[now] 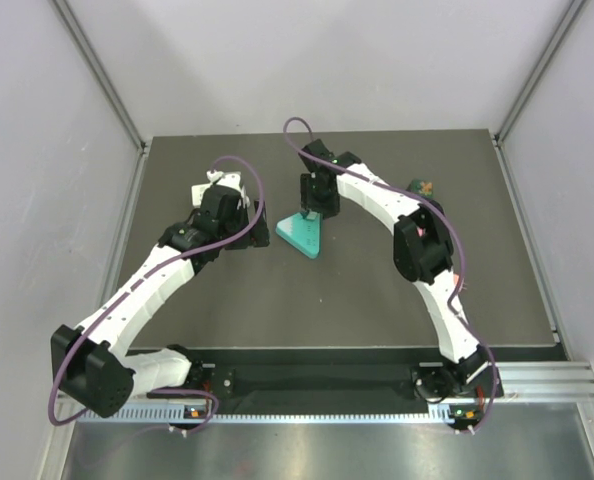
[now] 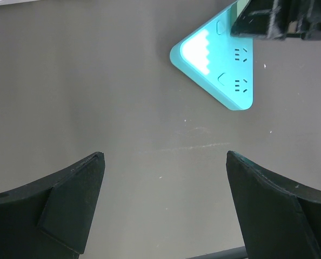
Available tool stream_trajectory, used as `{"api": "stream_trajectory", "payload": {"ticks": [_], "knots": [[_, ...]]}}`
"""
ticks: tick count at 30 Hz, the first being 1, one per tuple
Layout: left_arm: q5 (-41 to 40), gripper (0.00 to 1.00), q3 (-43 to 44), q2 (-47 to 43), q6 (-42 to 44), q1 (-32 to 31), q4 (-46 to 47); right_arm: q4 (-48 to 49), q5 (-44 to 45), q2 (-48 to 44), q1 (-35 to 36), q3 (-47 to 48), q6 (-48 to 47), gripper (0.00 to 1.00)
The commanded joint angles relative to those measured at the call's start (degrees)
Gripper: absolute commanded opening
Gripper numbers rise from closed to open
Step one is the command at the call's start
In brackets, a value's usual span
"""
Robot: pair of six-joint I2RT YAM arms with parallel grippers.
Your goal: Insert the plug
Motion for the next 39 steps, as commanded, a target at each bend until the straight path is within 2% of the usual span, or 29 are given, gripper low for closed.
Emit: {"api": "stream_trajectory", "payload": {"ticks": [1,7,12,15,17,20,22,26,30,34,39], "knots": [[-0.49,0.98,-0.29,-0.7,0.65,0.42,1.59,-2.31,-0.13,1.58,-0.94,2.25,-0.61,0.56],[0.47,0.98,-0.73,-1.84,1.44,0.5,2.38,1.47,1.45,-6.33,-3.66,3.93,-0.78,0.78],[0.3,0.98,-1.08,-2.9,2.31,0.5,2.91,1.74,2.33,-16.85,-5.77,-3.26,-2.1,0.86],[1.17,0.98,-1.08,-2.81,2.49,0.5,2.91,3.14,4.43,-26.44,-6.83,-15.28,-2.89,0.89],[2.05,0.98,-1.08,-3.16,2.58,0.42,3.17,4.98,5.58,-32.06,-8.14,-28.11,-2.46,0.89],[3.19,0.98,-1.34,-4.04,3.19,0.42,3.88,7.09,7.25,-45.92,-14.27,-44.81,-0.26,0.89],[3.9,0.97,-1.52,-4.31,3.2,0.5,4.31,8.15,7.52,-51.05,-16.92,-54.98,0.45,0.89],[5.74,0.96,-1.43,-4.04,2.93,0.42,4.67,7.19,8.57,-60.72,-25.61,-65.49,-0.34,0.89],[6.89,0.95,-1.52,-4.13,3.28,0.5,5.11,6.66,11.38,-62.06,-32.22,-70.86,-2.8,0.91],[7.59,0.94,-1.78,-4.66,3.64,0.5,5.19,9.38,9.28,-59.43,-37.57,-73.85,-5.7,0.91],[7.77,0.93,-2.4,-5.36,3.81,0.5,6.25,11.75,7.08,-53.99,-38.56,-73.59,-7.37,0.85]]}}
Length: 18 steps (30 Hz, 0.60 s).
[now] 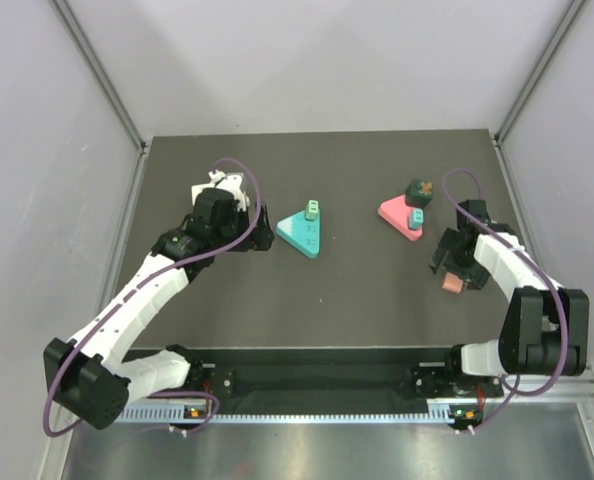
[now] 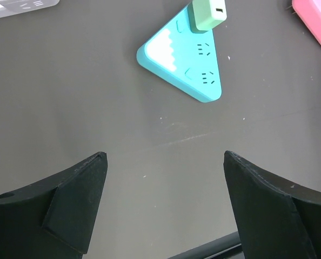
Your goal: Insert the plug
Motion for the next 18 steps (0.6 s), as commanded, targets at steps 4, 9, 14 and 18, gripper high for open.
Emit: {"api": "stream_trajectory", "payload": {"ticks": [4,9,14,18], "knots": [[3.41,0.91,-0.63,-1.45,0.77,0.2,3.65,4.41,-0.57,3.45,-0.37,0.83,-3.11,0.77],[5.69,0.89,-0.8,-1.36,0.77,0.29,4.27,5.65,-2.41,5.03,-1.34,0.22,-4.52,0.63],[6.49,0.87,-1.16,-1.62,1.12,0.29,4.88,7.57,-6.53,3.98,-1.34,-0.92,-5.49,0.37],[7.45,0.85,-1.33,-1.45,0.95,0.29,5.23,9.51,-11.2,2.22,0.67,-2.15,-4.09,0.26]]}}
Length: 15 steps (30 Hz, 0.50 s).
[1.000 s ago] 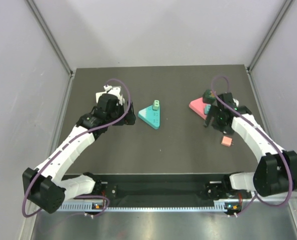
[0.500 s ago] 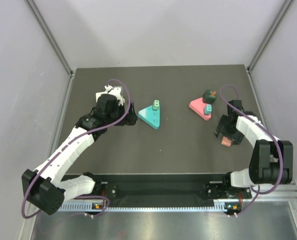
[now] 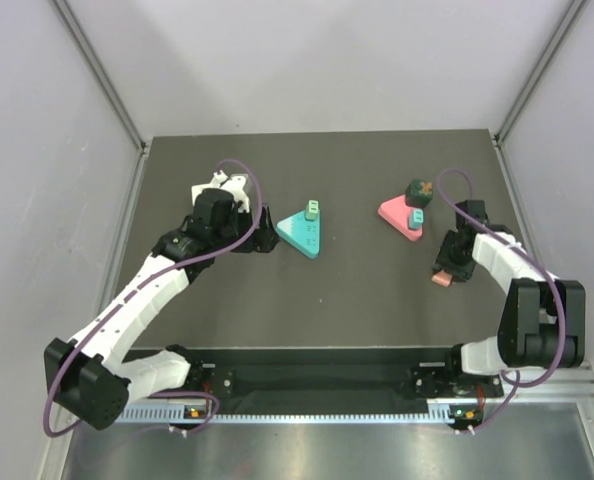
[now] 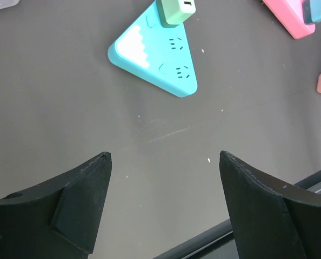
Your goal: Insert the plug
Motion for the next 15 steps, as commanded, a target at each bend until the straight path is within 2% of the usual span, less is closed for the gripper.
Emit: {"api": "stream_trajectory", "payload": {"ticks": [1,5,7,8,15], "knots": [[2.1,0.85,-0.7,-1.05,0.86,0.29,3.51,4.53,-7.91,-2.28,2.16,-2.06,1.55,0.22],[5.42,0.83,-1.57,-0.61,-1.15,0.29,5.08,9.44,-14.51,-5.26,11.2,-4.09,7.17,0.18],[9.98,0.81,-2.98,-0.44,-3.43,0.29,7.63,15.06,-18.91,-6.93,15.24,-5.84,11.39,0.15],[14.28,0.77,-5.51,-0.35,-6.75,0.2,12.16,23.96,-22.4,-8.77,19.1,-7.59,16.97,0.13],[20.29,0.71,-5.62,1.14,-9.6,0.02,15.63,37.23,-26.57,-11.07,26.24,-8.49,25.28,0.11]]}}
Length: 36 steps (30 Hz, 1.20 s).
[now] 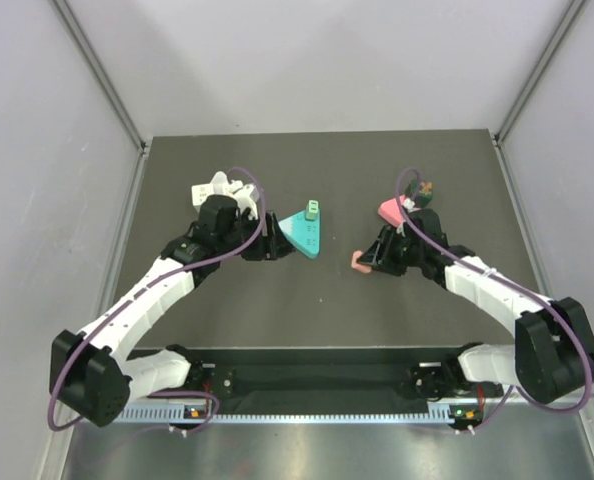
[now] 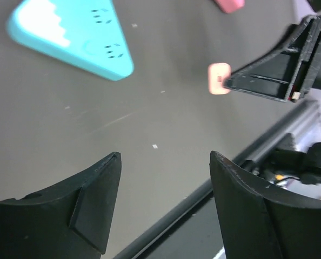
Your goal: Insert the plug
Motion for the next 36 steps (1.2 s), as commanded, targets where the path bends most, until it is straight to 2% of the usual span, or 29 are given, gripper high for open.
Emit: {"api": "stream_trajectory", "payload": {"ticks": [1,7,12,17,21,28,32,36], "knots": [[6.56,0.71,0.69,0.36,-2.78,-0.17,7.68,14.44,-4.23,-2.13,2.82,0.76,7.6,0.11],[2.37,0.75,0.52,0.09,-2.52,-6.58,12.24,19.92,-3.71,-3.28,5.64,1.02,13.84,0.1],[-7.11,0.76,0.61,2.11,-0.41,-15.36,15.06,20.71,-2.56,-4.42,7.31,1.81,16.75,0.1],[-11.0,0.73,2.8,7.11,-0.85,-17.84,15.85,20.44,-2.39,-5.21,8.28,2.52,18.25,0.1],[-12.85,0.76,3.77,9.84,0.47,-20.03,18.04,22.9,-3.7,-5.21,8.98,2.26,18.86,0.1],[-20.92,0.75,4.83,12.14,0.91,-21.62,21.11,24.75,-4.24,-5.3,10.38,2.34,21.06,0.1],[-22.77,0.72,4.65,11.43,0.74,-21.8,23.33,25.54,-3.97,-4.86,11.7,1.9,22.2,0.1],[-23.48,0.63,4.65,11.7,0.91,-21.8,23.51,26.86,-3.44,-4.51,13.02,1.46,23.52,0.1]]}}
